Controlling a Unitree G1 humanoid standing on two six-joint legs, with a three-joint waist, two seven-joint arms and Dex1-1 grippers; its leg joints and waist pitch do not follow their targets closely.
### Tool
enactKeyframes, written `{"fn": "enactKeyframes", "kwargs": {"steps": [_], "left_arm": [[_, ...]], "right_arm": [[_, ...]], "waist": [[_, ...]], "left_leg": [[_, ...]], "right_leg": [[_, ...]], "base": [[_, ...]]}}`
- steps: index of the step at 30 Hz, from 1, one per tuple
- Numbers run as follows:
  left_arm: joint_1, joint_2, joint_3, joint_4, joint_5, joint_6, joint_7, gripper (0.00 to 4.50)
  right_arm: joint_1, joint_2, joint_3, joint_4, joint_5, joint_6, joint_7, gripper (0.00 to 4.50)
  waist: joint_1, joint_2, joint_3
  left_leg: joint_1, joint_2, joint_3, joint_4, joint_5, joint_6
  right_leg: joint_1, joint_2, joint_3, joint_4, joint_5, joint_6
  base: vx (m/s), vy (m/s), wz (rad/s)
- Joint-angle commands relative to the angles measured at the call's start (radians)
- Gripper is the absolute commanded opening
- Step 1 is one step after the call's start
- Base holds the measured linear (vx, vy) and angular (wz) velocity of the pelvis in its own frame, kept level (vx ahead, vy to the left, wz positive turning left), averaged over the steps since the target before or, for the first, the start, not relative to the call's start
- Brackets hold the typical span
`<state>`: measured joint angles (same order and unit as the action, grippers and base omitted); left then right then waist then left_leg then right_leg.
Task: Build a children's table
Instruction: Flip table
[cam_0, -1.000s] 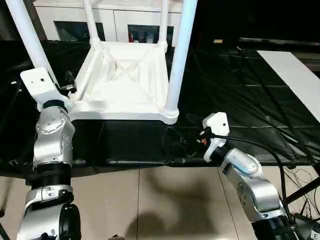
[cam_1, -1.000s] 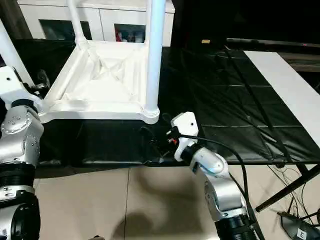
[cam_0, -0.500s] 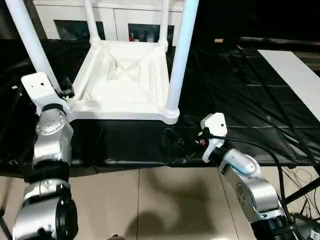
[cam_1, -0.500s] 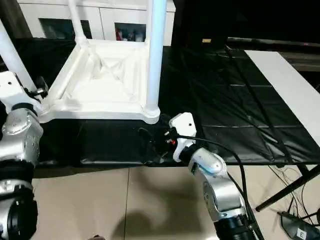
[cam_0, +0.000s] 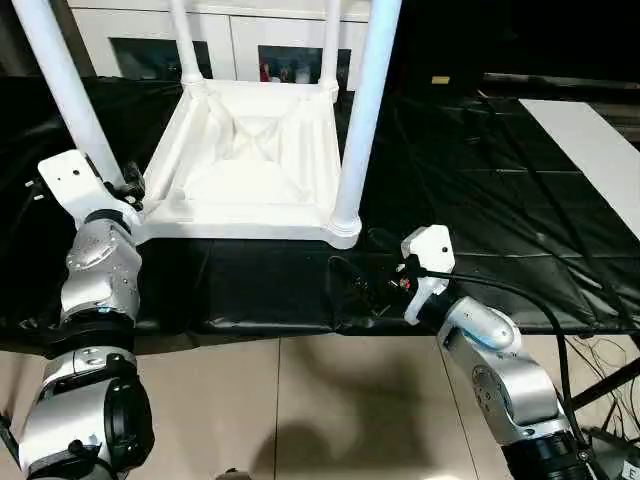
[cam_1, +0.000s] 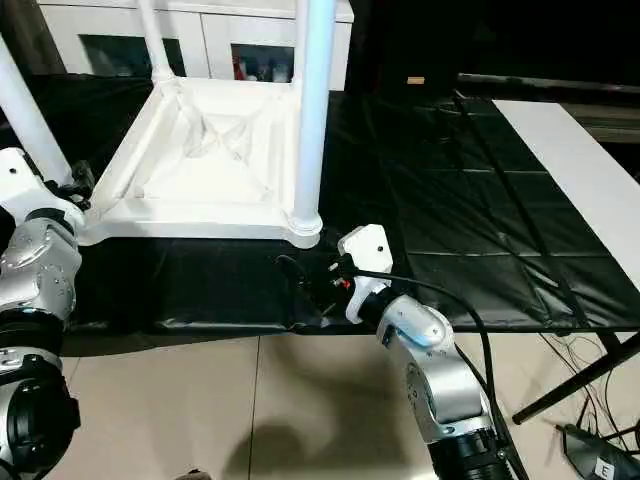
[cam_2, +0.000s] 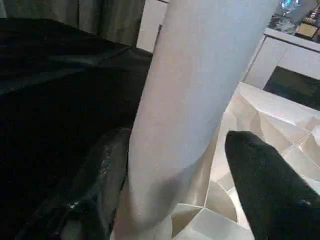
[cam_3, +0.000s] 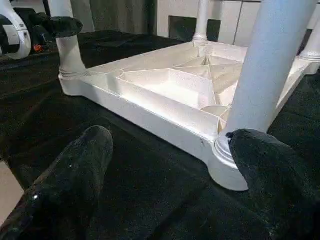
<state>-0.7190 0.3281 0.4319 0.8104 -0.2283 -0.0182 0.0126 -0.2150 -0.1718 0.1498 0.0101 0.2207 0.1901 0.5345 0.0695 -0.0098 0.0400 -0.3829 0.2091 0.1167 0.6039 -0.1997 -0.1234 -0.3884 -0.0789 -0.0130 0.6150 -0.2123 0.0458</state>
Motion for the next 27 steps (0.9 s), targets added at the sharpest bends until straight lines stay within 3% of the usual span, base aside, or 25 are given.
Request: {"fn": "enactKeyframes", "kwargs": {"steps": [1, 7, 8, 19, 21, 22, 27], "left_arm": [[-0.027, -0.003, -0.019, 0.015, -0.015, 0.002, -0.06, 2.97], [-0.039, -0.005, -0.045, 0.03, -0.028, 0.004, -0.148, 2.6], [-0.042, -0.008, -0.055, 0.033, -0.025, 0.012, -0.168, 2.36], [-0.037, -0.002, -0.139, 0.032, 0.021, 0.031, -0.302, 2.08], [-0.008, 0.001, -0.169, -0.021, 0.03, 0.053, -0.33, 2.06], [0.037, 0.014, -0.205, -0.112, 0.035, 0.106, -0.365, 2.05], [0.099, 0.037, -0.243, -0.24, 0.06, 0.154, -0.367, 1.99]], "right_arm": [[0.011, -0.005, 0.001, -0.024, 0.0, -0.002, 0.007, 4.14], [0.013, -0.005, -0.001, -0.017, -0.001, -0.013, 0.009, 4.14], [0.013, -0.005, -0.002, -0.018, -0.001, -0.014, 0.008, 4.14], [0.024, -0.007, 0.0, -0.029, -0.004, -0.018, 0.008, 4.14], [0.027, -0.01, -0.002, -0.031, -0.006, -0.022, 0.008, 4.14], [0.03, -0.012, -0.004, -0.035, -0.006, -0.023, 0.005, 4.14], [0.036, -0.013, -0.008, -0.042, -0.004, -0.021, 0.002, 4.14]], "waist": [[0.0, 0.023, -0.06], [0.019, 0.027, -0.06], [0.021, 0.03, -0.059], [0.034, 0.031, -0.059], [0.033, 0.033, -0.059], [0.032, 0.035, -0.06], [0.028, 0.034, -0.058]], "left_leg": [[0.019, -0.01, 0.027, -0.079, -0.122, -0.034], [0.024, -0.008, 0.028, -0.081, -0.134, -0.04], [0.023, -0.008, 0.027, -0.082, -0.141, -0.044], [0.022, -0.007, 0.028, -0.086, -0.15, -0.05], [0.021, -0.006, 0.027, -0.087, -0.154, -0.054], [0.021, -0.004, 0.027, -0.086, -0.151, -0.055], [0.016, -0.007, 0.031, -0.084, -0.13, -0.039]], "right_leg": [[0.048, -0.021, 0.009, -0.049, 0.124, -0.212], [0.043, -0.022, 0.01, -0.049, 0.12, -0.206], [0.043, -0.023, 0.009, -0.049, 0.112, -0.204], [0.043, -0.026, 0.008, -0.051, 0.094, -0.192], [0.044, -0.027, 0.007, -0.049, 0.099, -0.193], [0.044, -0.028, 0.007, -0.047, 0.109, -0.198], [0.046, -0.026, 0.006, -0.048, 0.11, -0.208]], "base": [[0.0, 0.0, 0.0], [0.0, 0.0, 0.0], [0.0, 0.0, 0.0], [0.0, 0.0, 0.0], [0.0, 0.0, 0.0], [0.0, 0.0, 0.0], [0.0, 0.0, 0.0]]}}
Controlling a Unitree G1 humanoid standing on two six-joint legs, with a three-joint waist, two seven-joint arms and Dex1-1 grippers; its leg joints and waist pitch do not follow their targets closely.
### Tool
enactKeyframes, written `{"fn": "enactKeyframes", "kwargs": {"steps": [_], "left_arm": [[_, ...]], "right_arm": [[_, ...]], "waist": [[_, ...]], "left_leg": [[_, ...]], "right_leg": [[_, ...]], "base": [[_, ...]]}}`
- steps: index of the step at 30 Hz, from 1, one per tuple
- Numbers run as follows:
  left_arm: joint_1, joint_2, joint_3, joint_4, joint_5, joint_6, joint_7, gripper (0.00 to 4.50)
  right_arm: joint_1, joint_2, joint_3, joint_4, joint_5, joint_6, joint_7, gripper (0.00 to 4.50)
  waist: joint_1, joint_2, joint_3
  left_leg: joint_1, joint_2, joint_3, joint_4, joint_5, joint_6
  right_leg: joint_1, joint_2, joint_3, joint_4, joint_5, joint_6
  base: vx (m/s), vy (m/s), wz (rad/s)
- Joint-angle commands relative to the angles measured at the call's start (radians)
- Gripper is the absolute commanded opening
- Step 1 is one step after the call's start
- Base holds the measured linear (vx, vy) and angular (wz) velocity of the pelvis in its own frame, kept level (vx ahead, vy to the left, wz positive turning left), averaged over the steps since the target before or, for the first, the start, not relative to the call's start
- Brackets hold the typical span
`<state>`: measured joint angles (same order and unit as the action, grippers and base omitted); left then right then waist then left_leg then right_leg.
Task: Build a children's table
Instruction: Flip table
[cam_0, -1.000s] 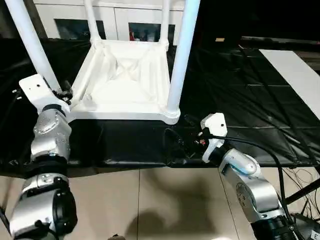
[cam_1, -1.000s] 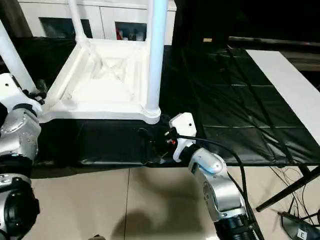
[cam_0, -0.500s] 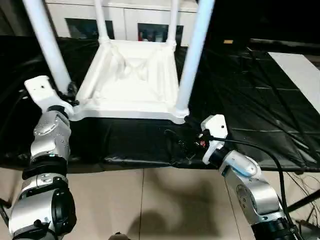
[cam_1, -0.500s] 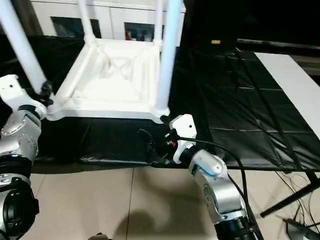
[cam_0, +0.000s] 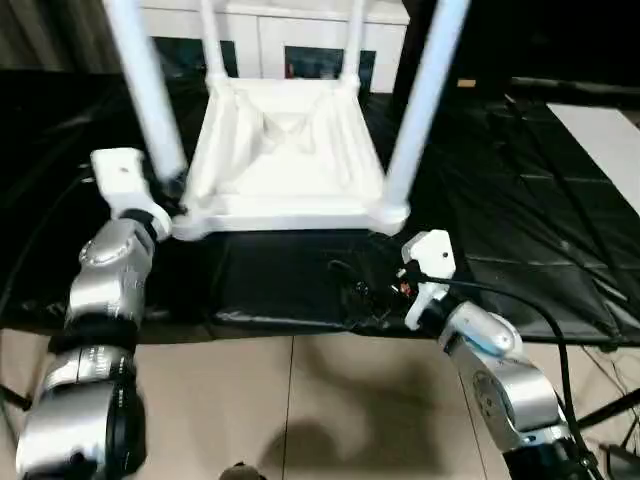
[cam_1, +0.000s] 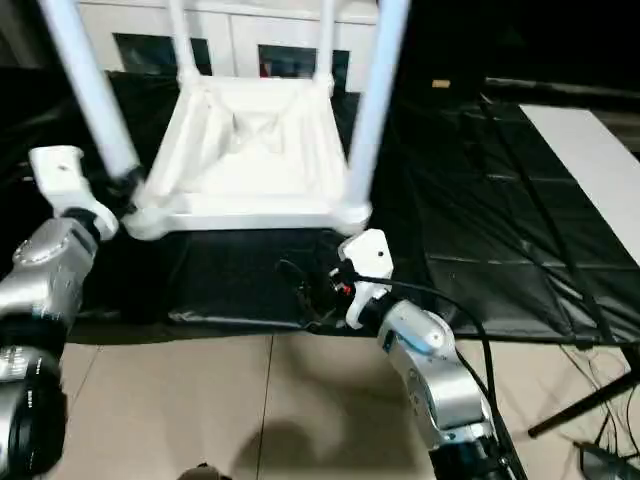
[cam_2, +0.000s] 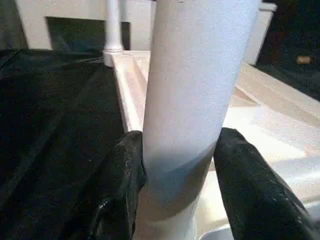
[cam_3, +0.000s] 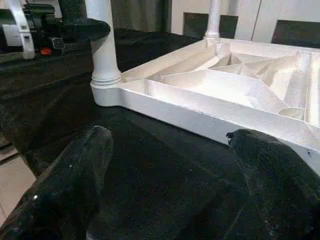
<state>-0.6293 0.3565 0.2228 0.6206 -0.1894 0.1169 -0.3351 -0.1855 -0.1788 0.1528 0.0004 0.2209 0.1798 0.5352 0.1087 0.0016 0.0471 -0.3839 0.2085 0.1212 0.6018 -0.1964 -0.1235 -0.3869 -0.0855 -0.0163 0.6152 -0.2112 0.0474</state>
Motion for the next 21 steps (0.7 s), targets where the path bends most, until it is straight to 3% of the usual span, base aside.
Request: {"fn": "enactKeyframes", "kwargs": {"steps": [1, 2, 3, 4, 10, 15, 18, 19, 21], "left_arm": [[0.028, 0.009, -0.038, -0.096, 0.029, 0.018, -0.006, 1.99], [0.036, -0.002, -0.034, -0.126, 0.02, 0.02, 0.003, 2.33], [0.037, -0.007, -0.031, -0.133, 0.012, 0.023, 0.003, 2.33], [0.038, -0.016, -0.027, -0.146, -0.003, 0.034, 0.003, 2.66], [0.019, -0.046, -0.028, -0.139, -0.011, 0.046, 0.018, 3.13], [-0.085, -0.06, -0.011, 0.01, 0.027, 0.011, 0.104, 3.58], [-0.119, -0.061, -0.015, 0.06, 0.035, 0.007, 0.113, 3.7], [-0.132, -0.061, -0.012, 0.081, 0.038, -0.004, 0.13, 3.7], [-0.148, -0.06, -0.007, 0.11, 0.041, -0.02, 0.156, 3.36]], "right_arm": [[0.008, -0.007, -0.012, -0.033, -0.003, -0.01, 0.001, 4.14], [0.007, -0.007, -0.012, -0.032, -0.001, -0.009, 0.002, 4.14], [0.007, -0.006, -0.011, -0.032, -0.001, -0.009, 0.003, 4.14], [0.005, -0.006, -0.011, -0.029, 0.0, -0.009, 0.004, 4.14], [0.002, -0.006, -0.008, -0.026, 0.001, -0.008, 0.005, 4.14], [0.0, -0.008, -0.006, -0.025, 0.003, -0.002, 0.01, 4.14], [0.001, -0.011, -0.008, -0.031, 0.003, 0.002, 0.009, 4.14], [0.001, -0.012, -0.009, -0.031, 0.003, 0.003, 0.008, 4.14], [0.002, -0.014, -0.011, -0.031, 0.001, 0.004, 0.006, 4.14]], "waist": [[-0.012, 0.012, -0.066], [-0.015, 0.017, -0.064], [-0.015, 0.017, -0.064], [-0.018, 0.016, -0.065], [-0.019, 0.011, -0.063], [-0.027, 0.012, -0.064], [-0.03, 0.009, -0.067], [-0.03, 0.016, -0.067], [-0.031, 0.012, -0.069]], "left_leg": [[0.017, -0.005, 0.027, -0.082, -0.128, -0.033], [0.014, -0.005, 0.026, -0.083, -0.126, -0.031], [0.014, -0.005, 0.026, -0.083, -0.126, -0.031], [0.017, -0.005, 0.027, -0.081, -0.12, -0.027], [0.016, -0.007, 0.03, -0.083, -0.14, -0.022], [0.014, -0.01, 0.027, -0.081, -0.123, -0.018], [0.012, -0.012, 0.027, -0.076, -0.081, -0.018], [0.014, -0.014, 0.028, -0.075, -0.079, -0.018], [0.014, -0.015, 0.029, -0.072, -0.068, -0.012]], "right_leg": [[0.046, -0.019, 0.01, -0.047, 0.109, -0.209], [0.047, -0.02, 0.009, -0.047, 0.102, -0.21], [0.047, -0.02, 0.009, -0.047, 0.102, -0.21], [0.044, -0.018, 0.01, -0.047, 0.101, -0.213], [0.044, -0.019, 0.011, -0.052, 0.061, -0.206], [0.047, -0.017, 0.011, -0.053, 0.07, -0.193], [0.051, -0.016, 0.01, -0.047, 0.128, -0.204], [0.048, -0.015, 0.01, -0.047, 0.134, -0.205], [0.051, -0.014, 0.01, -0.046, 0.159, -0.208]], "base": [[0.0, 0.0, 0.0], [0.0, 0.0, 0.0], [0.0, 0.0, 0.0], [0.0, 0.0, 0.0], [0.0, 0.0, 0.0], [0.0, 0.0, 0.0], [0.0, 0.0, 0.0], [0.0, 0.0, 0.0], [0.0, 0.0, 0.0]]}}
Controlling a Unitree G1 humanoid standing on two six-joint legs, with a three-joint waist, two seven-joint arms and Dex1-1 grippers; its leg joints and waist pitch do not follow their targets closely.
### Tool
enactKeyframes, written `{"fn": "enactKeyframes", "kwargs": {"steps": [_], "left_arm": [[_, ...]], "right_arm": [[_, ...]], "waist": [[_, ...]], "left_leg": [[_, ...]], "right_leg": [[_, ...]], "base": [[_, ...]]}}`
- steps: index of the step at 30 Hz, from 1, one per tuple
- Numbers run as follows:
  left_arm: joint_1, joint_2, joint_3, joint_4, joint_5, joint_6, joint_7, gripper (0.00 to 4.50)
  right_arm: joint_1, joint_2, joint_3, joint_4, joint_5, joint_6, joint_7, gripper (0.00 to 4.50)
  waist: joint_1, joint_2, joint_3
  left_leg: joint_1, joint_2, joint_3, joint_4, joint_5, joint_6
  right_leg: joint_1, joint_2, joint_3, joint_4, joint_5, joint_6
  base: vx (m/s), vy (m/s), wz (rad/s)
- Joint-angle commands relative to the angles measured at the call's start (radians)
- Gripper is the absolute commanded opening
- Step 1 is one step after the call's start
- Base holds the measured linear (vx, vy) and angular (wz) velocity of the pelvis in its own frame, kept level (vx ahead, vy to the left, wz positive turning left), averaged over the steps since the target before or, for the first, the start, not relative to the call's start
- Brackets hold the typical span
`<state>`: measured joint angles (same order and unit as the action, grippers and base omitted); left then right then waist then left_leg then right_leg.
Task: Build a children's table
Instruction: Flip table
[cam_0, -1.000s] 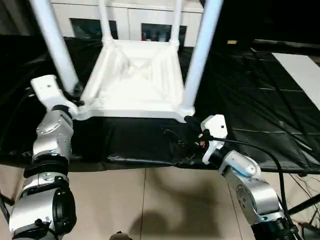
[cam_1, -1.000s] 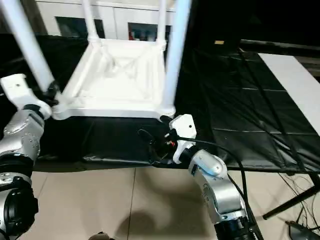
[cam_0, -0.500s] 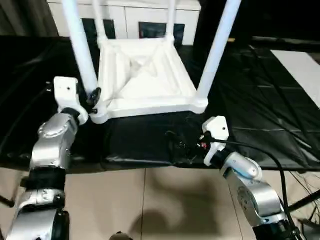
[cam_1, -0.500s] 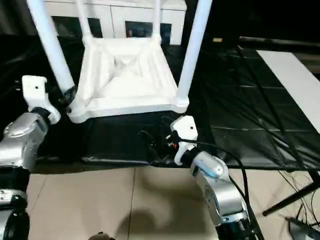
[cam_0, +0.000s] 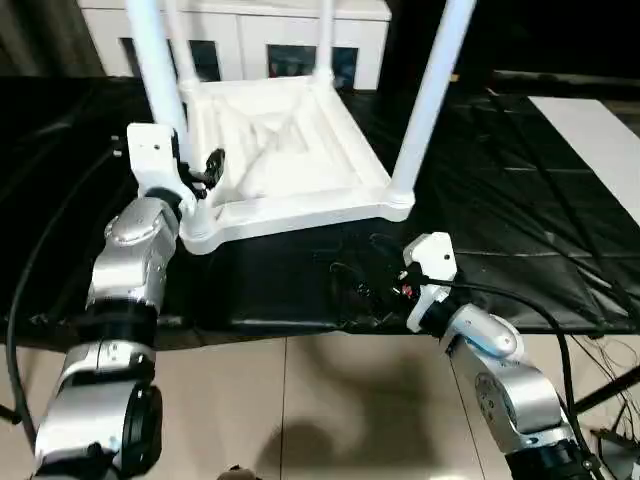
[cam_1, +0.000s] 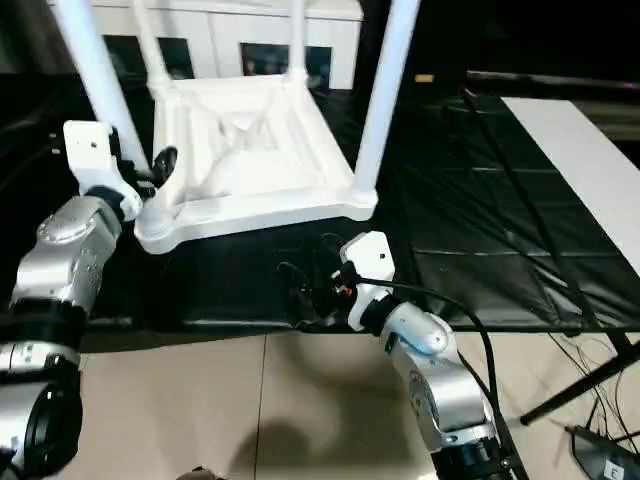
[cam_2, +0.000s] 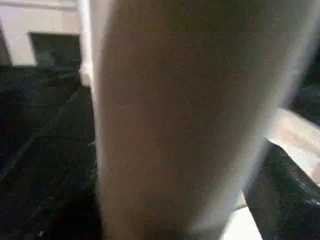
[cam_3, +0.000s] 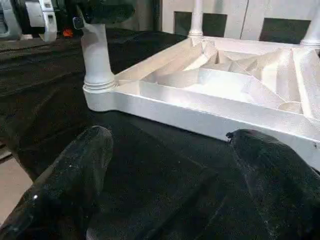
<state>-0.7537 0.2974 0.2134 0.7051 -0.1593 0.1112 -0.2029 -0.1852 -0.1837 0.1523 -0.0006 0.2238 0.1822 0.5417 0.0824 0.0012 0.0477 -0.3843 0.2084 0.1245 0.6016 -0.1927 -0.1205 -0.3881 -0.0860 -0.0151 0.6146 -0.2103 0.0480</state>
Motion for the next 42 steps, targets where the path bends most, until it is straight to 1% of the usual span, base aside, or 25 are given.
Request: {"fn": "enactKeyframes", "kwargs": {"steps": [1, 4, 5, 7, 9, 10, 11, 13, 15, 17, 20, 22, 24, 25, 26, 28, 29, 31, 32, 34, 35, 36, 39, 40, 42], "left_arm": [[-0.029, -0.001, 0.005, 0.036, 0.012, -0.019, 0.034, 3.36], [-0.021, -0.007, 0.021, 0.015, 0.003, -0.019, 0.061, 3.17], [-0.015, -0.008, 0.024, 0.004, 0.002, -0.018, 0.066, 2.91], [0.0, -0.011, 0.031, -0.018, 0.002, -0.017, 0.083, 2.87], [0.011, -0.015, 0.034, -0.035, 0.003, -0.015, 0.096, 2.57], [0.039, -0.028, 0.037, -0.082, -0.002, -0.006, 0.114, 2.46], [0.049, -0.034, 0.038, -0.101, -0.005, -0.002, 0.118, 2.44], [0.085, -0.053, 0.034, -0.162, -0.015, 0.005, 0.126, 2.36], [0.095, -0.059, 0.031, -0.18, -0.019, 0.013, 0.122, 2.09], [0.1, -0.065, 0.031, -0.19, -0.026, 0.013, 0.118, 2.04], [0.096, -0.093, 0.038, -0.226, -0.07, 0.018, 0.091, 2.0], [0.086, -0.126, 0.06, -0.268, -0.13, 0.041, 0.083, 1.97], [0.077, -0.157, 0.084, -0.295, -0.197, 0.064, 0.066, 1.97], [0.074, -0.172, 0.096, -0.307, -0.23, 0.08, 0.06, 1.97], [0.079, -0.201, 0.097, -0.343, -0.292, 0.107, 0.008, 1.97], [0.083, -0.206, 0.088, -0.355, -0.294, 0.111, 0.0, 1.98], [0.09, -0.214, 0.075, -0.369, -0.286, 0.116, -0.001, 1.99], [0.098, -0.233, 0.063, -0.386, -0.28, 0.127, 0.003, 1.99], [0.1, -0.25, 0.063, -0.399, -0.295, 0.138, -0.008, 1.99], [0.103, -0.256, 0.057, -0.412, -0.3, 0.146, -0.016, 1.99], [0.108, -0.263, 0.046, -0.428, -0.299, 0.153, -0.02, 1.99], [0.11, -0.265, 0.04, -0.437, -0.294, 0.159, -0.023, 1.99], [0.115, -0.274, 0.037, -0.452, -0.299, 0.175, -0.028, 1.99], [0.117, -0.276, 0.035, -0.457, -0.306, 0.181, -0.031, 1.99], [0.121, -0.278, 0.031, -0.463, -0.311, 0.186, -0.032, 1.99]], "right_arm": [[0.002, -0.01, -0.01, -0.03, -0.002, 0.002, -0.002, 4.14], [0.006, -0.011, -0.013, -0.034, -0.003, 0.003, -0.006, 4.14], [0.006, -0.01, -0.013, -0.033, -0.004, 0.003, -0.007, 4.14], [0.006, -0.01, -0.014, -0.03, -0.006, 0.003, -0.009, 4.14], [0.006, -0.009, -0.013, -0.028, -0.006, 0.002, -0.01, 4.14], [0.006, -0.007, -0.012, -0.025, -0.008, 0.001, -0.012, 4.14], [0.006, -0.007, -0.011, -0.024, -0.009, 0.001, -0.013, 4.14], [-0.001, -0.004, -0.009, -0.014, -0.014, 0.001, -0.021, 4.14], [-0.007, -0.003, -0.01, -0.004, -0.023, 0.002, -0.031, 4.14], [-0.014, 0.0, -0.013, 0.008, -0.028, 0.002, -0.043, 4.14], [-0.032, 0.014, -0.031, 0.032, -0.025, 0.018, -0.077, 4.14], [-0.041, 0.031, -0.054, 0.047, -0.012, 0.054, -0.111, 4.14], [-0.044, 0.053, -0.084, 0.06, 0.031, 0.102, -0.129, 4.14], [-0.046, 0.064, -0.101, 0.065, 0.058, 0.136, -0.138, 4.41], [-0.05, 0.092, -0.14, 0.073, 0.108, 0.137, -0.155, 4.48], [-0.052, 0.103, -0.155, 0.074, 0.131, 0.143, -0.16, 4.49], [-0.057, 0.115, -0.176, 0.08, 0.149, 0.155, -0.177, 4.5], [-0.073, 0.148, -0.229, 0.1, 0.203, 0.18, -0.214, 4.5], [-0.089, 0.172, -0.27, 0.118, 0.236, 0.188, -0.245, 4.5], [-0.099, 0.188, -0.295, 0.127, 0.265, 0.193, -0.254, 4.5], [-0.114, 0.206, -0.327, 0.14, 0.306, 0.199, -0.261, 4.5], [-0.124, 0.214, -0.344, 0.147, 0.329, 0.207, -0.261, 4.5], [-0.155, 0.218, -0.362, 0.175, 0.344, 0.201, -0.255, 4.5], [-0.169, 0.22, -0.37, 0.192, 0.345, 0.192, -0.26, 4.5], [-0.202, 0.224, -0.389, 0.232, 0.343, 0.166, -0.278, 4.5]], "waist": [[-0.004, 0.014, -0.071], [-0.003, 0.013, -0.071], [-0.003, 0.013, -0.069], [-0.002, 0.012, -0.068], [-0.002, 0.012, -0.067], [-0.002, 0.005, -0.067], [-0.002, 0.005, -0.066], [-0.003, 0.004, -0.067], [-0.004, 0.004, -0.068], [-0.005, 0.003, -0.069], [-0.004, 0.001, -0.07], [-0.001, 0.001, -0.072], [0.005, 0.0, -0.077], [0.006, -0.001, -0.078], [0.01, -0.001, -0.08], [0.013, 0.001, -0.08], [0.022, 0.001, -0.081], [0.027, 0.007, -0.08], [0.027, 0.007, -0.08], [0.025, 0.005, -0.077], [0.023, 0.006, -0.076], [0.022, 0.006, -0.077], [0.02, 0.004, -0.078], [0.019, 0.006, -0.078], [0.019, 0.003, -0.078]], "left_leg": [[0.014, -0.014, 0.025, -0.071, -0.064, -0.013], [0.015, -0.013, 0.025, -0.071, -0.065, -0.011], [0.016, -0.012, 0.026, -0.072, -0.076, -0.01], [0.016, -0.011, 0.026, -0.074, -0.093, -0.009], [0.016, -0.01, 0.026, -0.074, -0.106, -0.007], [0.015, -0.009, 0.027, -0.075, -0.107, -0.005], [0.013, -0.006, 0.026, -0.076, -0.102, -0.002], [0.012, -0.008, 0.028, -0.074, -0.092, 0.008], [0.011, -0.009, 0.028, -0.072, -0.07, 0.015], [0.011, -0.01, 0.029, -0.07, -0.055, 0.018], [0.013, -0.01, 0.03, -0.069, -0.045, 0.017], [0.014, -0.01, 0.033, -0.066, -0.027, 0.022], [0.013, -0.014, 0.033, -0.061, 0.012, 0.031], [0.014, -0.015, 0.034, -0.06, 0.023, 0.035], [0.013, -0.015, 0.036, -0.057, 0.05, 0.048], [0.012, -0.015, 0.04, -0.055, 0.047, 0.056], [0.015, -0.012, 0.045, -0.052, 0.049, 0.072], [0.014, -0.009, 0.045, -0.054, 0.034, 0.078], [0.014, -0.008, 0.046, -0.056, 0.02, 0.077], [0.011, -0.006, 0.046, -0.061, -0.005, 0.072], [0.01, -0.005, 0.044, -0.063, -0.027, 0.062], [0.01, -0.005, 0.044, -0.064, -0.029, 0.059], [0.008, -0.008, 0.044, -0.062, -0.013, 0.054], [0.008, -0.009, 0.046, -0.061, -0.005, 0.051], [0.007, -0.01, 0.047, -0.06, 0.003, 0.048]], "right_leg": [[0.053, -0.014, 0.009, -0.045, 0.173, -0.212], [0.054, -0.014, 0.008, -0.043, 0.18, -0.223], [0.053, -0.014, 0.007, -0.045, 0.164, -0.226], [0.052, -0.016, 0.008, -0.047, 0.137, -0.227], [0.051, -0.016, 0.008, -0.048, 0.117, -0.228], [0.052, -0.017, 0.009, -0.048, 0.113, -0.228], [0.052, -0.018, 0.008, -0.047, 0.118, -0.234], [0.052, -0.017, 0.009, -0.047, 0.12, -0.234], [0.052, -0.016, 0.009, -0.045, 0.136, -0.234], [0.051, -0.015, 0.009, -0.044, 0.135, -0.229], [0.049, -0.015, 0.01, -0.044, 0.14, -0.229], [0.049, -0.014, 0.011, -0.041, 0.165, -0.234], [0.049, -0.011, 0.01, -0.036, 0.212, -0.24], [0.05, -0.011, 0.01, -0.034, 0.23, -0.244], [0.049, -0.011, 0.01, -0.03, 0.267, -0.255], [0.045, -0.01, 0.009, -0.029, 0.273, -0.261], [0.04, -0.01, 0.009, -0.029, 0.283, -0.271], [0.037, -0.013, 0.008, -0.029, 0.26, -0.274], [0.037, -0.013, 0.007, -0.031, 0.238, -0.268], [0.038, -0.017, 0.007, -0.034, 0.203, -0.262], [0.039, -0.018, 0.006, -0.037, 0.164, -0.245], [0.04, -0.019, 0.007, -0.038, 0.16, -0.235], [0.042, -0.018, 0.006, -0.037, 0.17, -0.224], [0.041, -0.017, 0.007, -0.038, 0.174, -0.22], [0.041, -0.017, 0.007, -0.037, 0.176, -0.221]], "base": [[0.0, 0.0, 0.0], [0.0, 0.0, 0.0], [0.0, 0.0, 0.0], [0.0, 0.0, 0.0], [0.0, 0.0, 0.0], [0.0, 0.0, 0.0], [0.0, 0.0, 0.0], [0.0, 0.0, 0.0], [0.0, 0.0, 0.0], [0.0, 0.0, 0.0], [0.0, 0.0, 0.0], [0.0, 0.0, 0.0], [0.0, 0.0, 0.0], [0.0, 0.0, 0.0], [0.0, 0.0, 0.0], [0.0, 0.0, 0.0], [0.0, 0.0, 0.0], [0.0, 0.0, 0.0], [0.0, 0.0, 0.0], [0.0, 0.0, 0.0], [0.0, 0.0, 0.0], [0.0, 0.0, 0.0], [0.0, 0.0, 0.0], [0.0, 0.0, 0.0], [0.0, 0.0, 0.0]]}}
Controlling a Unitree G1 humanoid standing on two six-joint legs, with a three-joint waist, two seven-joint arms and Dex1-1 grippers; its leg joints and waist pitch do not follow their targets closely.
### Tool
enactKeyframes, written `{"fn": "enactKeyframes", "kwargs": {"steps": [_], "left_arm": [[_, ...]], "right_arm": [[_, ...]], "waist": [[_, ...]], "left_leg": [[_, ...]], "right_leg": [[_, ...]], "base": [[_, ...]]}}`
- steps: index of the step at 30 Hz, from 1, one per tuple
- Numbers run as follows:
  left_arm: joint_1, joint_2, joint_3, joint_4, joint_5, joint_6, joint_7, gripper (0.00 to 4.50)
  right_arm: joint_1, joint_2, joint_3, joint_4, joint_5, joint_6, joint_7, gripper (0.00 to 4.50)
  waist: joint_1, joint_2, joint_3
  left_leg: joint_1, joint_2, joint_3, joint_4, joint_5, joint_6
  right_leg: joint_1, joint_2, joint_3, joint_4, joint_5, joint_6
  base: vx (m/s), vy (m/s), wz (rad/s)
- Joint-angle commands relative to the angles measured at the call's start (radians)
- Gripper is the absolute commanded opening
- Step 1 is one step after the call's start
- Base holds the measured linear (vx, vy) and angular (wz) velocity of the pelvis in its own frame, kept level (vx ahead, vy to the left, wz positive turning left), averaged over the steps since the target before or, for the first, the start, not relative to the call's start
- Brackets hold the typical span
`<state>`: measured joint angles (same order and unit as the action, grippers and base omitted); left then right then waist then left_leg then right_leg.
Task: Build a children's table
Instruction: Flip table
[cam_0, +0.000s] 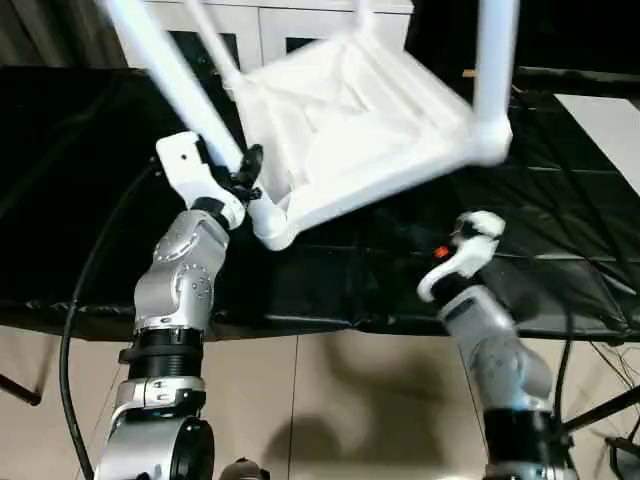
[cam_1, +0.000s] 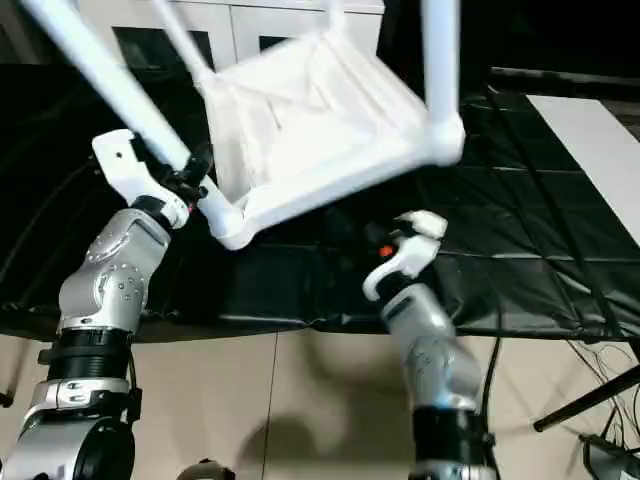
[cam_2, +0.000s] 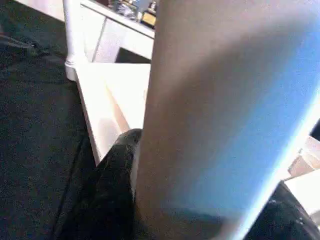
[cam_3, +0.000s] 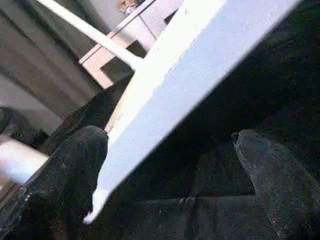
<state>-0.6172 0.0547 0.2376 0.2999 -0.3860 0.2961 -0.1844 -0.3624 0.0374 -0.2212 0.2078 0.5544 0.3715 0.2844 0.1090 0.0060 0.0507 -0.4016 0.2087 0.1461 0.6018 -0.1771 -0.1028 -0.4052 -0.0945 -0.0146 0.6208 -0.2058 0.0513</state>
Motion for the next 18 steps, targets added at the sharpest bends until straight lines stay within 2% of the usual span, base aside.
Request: {"fn": "enactKeyframes", "kwargs": {"steps": [1, 2, 3, 4, 6, 8, 11, 13, 14, 17, 18], "left_arm": [[-0.015, -0.036, 0.007, -0.059, -0.086, 0.002, -0.051, 1.99], [-0.013, -0.041, 0.009, -0.065, -0.093, 0.007, -0.053, 1.99], [-0.013, -0.041, 0.008, -0.066, -0.093, 0.007, -0.053, 1.99], [-0.012, -0.041, 0.007, -0.069, -0.093, 0.009, -0.054, 1.99], [-0.01, -0.041, 0.0, -0.074, -0.094, 0.018, -0.06, 1.99], [-0.008, -0.044, -0.003, -0.079, -0.098, 0.022, -0.066, 1.99], [-0.007, -0.043, -0.005, -0.082, -0.096, 0.023, -0.07, 1.99], [-0.004, -0.045, -0.009, -0.084, -0.089, 0.024, -0.073, 1.99], [-0.003, -0.047, -0.007, -0.084, -0.087, 0.025, -0.072, 1.99], [0.0, -0.049, -0.006, -0.088, -0.085, 0.026, -0.074, 1.99], [0.006, -0.049, -0.012, -0.094, -0.082, 0.027, -0.081, 1.99]], "right_arm": [[-0.032, 0.005, -0.021, 0.033, 0.014, -0.027, -0.026, 4.5], [-0.077, 0.014, -0.058, 0.086, 0.03, -0.046, -0.057, 4.5], [-0.086, 0.015, -0.066, 0.098, 0.033, -0.048, -0.066, 4.5], [-0.107, 0.018, -0.085, 0.125, 0.041, -0.054, -0.087, 4.5], [-0.191, 0.019, -0.138, 0.229, 0.091, -0.05, -0.089, 4.5], [-0.232, 0.021, -0.173, 0.276, 0.131, -0.045, -0.082, 4.5], [-0.259, 0.018, -0.194, 0.309, 0.147, -0.052, -0.088, 4.5], [-0.308, 0.0, -0.216, 0.38, 0.146, -0.066, -0.09, 4.5], [-0.323, -0.006, -0.226, 0.404, 0.153, -0.066, -0.083, 4.5], [-0.344, -0.014, -0.249, 0.439, 0.169, -0.07, -0.076, 4.14], [-0.36, -0.023, -0.272, 0.466, 0.184, -0.078, -0.072, 4.1]], "waist": [[-0.007, 0.0, -0.08], [-0.007, 0.001, -0.08], [-0.011, 0.0, -0.079], [-0.01, 0.001, -0.08], [-0.012, 0.001, -0.08], [-0.011, 0.0, -0.081], [-0.01, -0.001, -0.084], [-0.01, -0.003, -0.087], [-0.011, -0.006, -0.085], [-0.01, -0.005, -0.085], [-0.01, -0.007, -0.085]], "left_leg": [[0.025, -0.01, 0.026, -0.062, -0.022, 0.026], [0.026, -0.009, 0.026, -0.062, -0.03, 0.023], [0.023, -0.01, 0.025, -0.064, -0.036, 0.018], [0.026, -0.009, 0.027, -0.064, -0.05, 0.013], [0.026, -0.01, 0.027, -0.064, -0.066, 0.01], [0.025, -0.01, 0.027, -0.062, -0.046, 0.016], [0.022, -0.012, 0.027, -0.059, -0.012, 0.027], [0.022, -0.013, 0.028, -0.056, 0.013, 0.035], [0.021, -0.013, 0.029, -0.057, 0.005, 0.036], [0.023, -0.011, 0.03, -0.057, -0.011, 0.043], [0.022, -0.011, 0.031, -0.056, -0.007, 0.045]], "right_leg": [[0.056, -0.009, 0.006, -0.044, 0.153, -0.224], [0.056, -0.01, 0.007, -0.044, 0.142, -0.223], [0.056, -0.01, 0.007, -0.044, 0.131, -0.225], [0.053, -0.011, 0.007, -0.045, 0.113, -0.224], [0.054, -0.008, 0.006, -0.045, 0.1, -0.22], [0.055, -0.008, 0.006, -0.043, 0.13, -0.218], [0.058, -0.007, 0.004, -0.038, 0.174, -0.225], [0.06, -0.006, 0.003, -0.034, 0.198, -0.233], [0.059, -0.006, 0.003, -0.036, 0.185, -0.236], [0.058, -0.008, 0.004, -0.037, 0.169, -0.242], [0.059, -0.007, 0.004, -0.037, 0.172, -0.243]], "base": [[0.0, 0.0, 0.0], [0.0, 0.0, 0.0], [0.0, 0.0, 0.0], [0.0, 0.0, 0.0], [0.0, 0.0, 0.0], [0.0, 0.0, 0.0], [0.0, 0.0, 0.0], [0.0, 0.0, 0.0], [0.0, 0.0, 0.0], [0.0, 0.0, 0.0], [0.0, 0.0, 0.0]]}}
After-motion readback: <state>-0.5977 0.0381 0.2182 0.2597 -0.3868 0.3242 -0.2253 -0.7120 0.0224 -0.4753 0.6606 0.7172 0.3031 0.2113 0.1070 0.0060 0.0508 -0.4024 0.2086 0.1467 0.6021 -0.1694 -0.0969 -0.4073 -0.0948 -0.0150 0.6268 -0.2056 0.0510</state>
